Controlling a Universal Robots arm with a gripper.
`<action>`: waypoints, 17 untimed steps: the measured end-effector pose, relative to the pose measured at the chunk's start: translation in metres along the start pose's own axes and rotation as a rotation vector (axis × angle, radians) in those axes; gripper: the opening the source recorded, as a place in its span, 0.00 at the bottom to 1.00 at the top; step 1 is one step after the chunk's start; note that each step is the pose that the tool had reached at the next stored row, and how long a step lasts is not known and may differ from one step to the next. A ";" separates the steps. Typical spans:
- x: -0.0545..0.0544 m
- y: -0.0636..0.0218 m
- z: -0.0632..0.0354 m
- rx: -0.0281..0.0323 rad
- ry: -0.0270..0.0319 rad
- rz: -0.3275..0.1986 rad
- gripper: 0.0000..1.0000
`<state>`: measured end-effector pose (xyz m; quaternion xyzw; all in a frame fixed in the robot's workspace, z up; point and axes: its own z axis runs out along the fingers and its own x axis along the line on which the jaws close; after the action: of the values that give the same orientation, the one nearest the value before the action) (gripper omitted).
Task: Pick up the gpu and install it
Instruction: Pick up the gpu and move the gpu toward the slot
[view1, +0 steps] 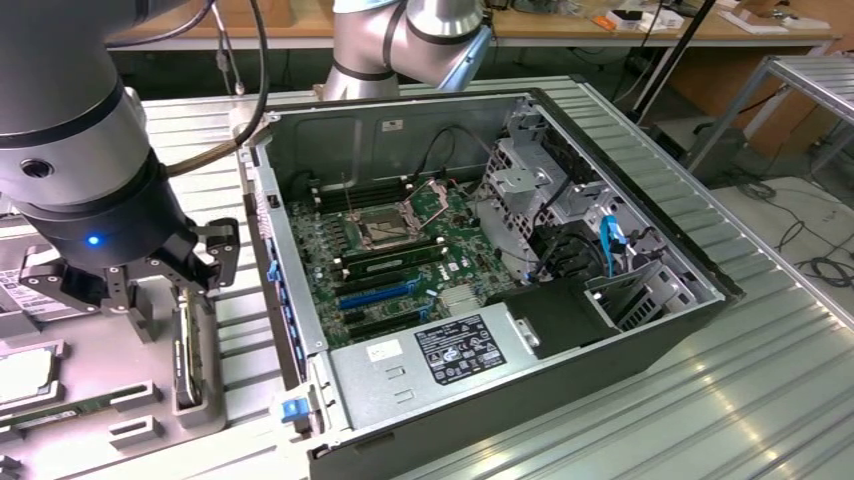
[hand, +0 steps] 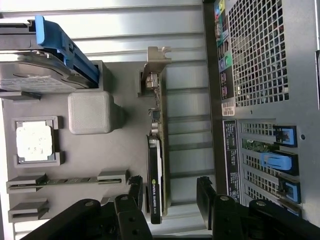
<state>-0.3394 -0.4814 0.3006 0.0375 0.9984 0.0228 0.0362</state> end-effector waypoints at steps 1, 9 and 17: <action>0.000 -0.0001 0.0008 -0.0001 -0.0002 0.000 0.56; 0.000 -0.0003 0.0055 -0.0001 -0.0012 0.000 0.56; 0.001 -0.0003 0.0065 -0.0001 -0.0014 0.000 0.56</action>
<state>-0.3394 -0.4814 0.2940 0.0374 0.9984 0.0228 0.0369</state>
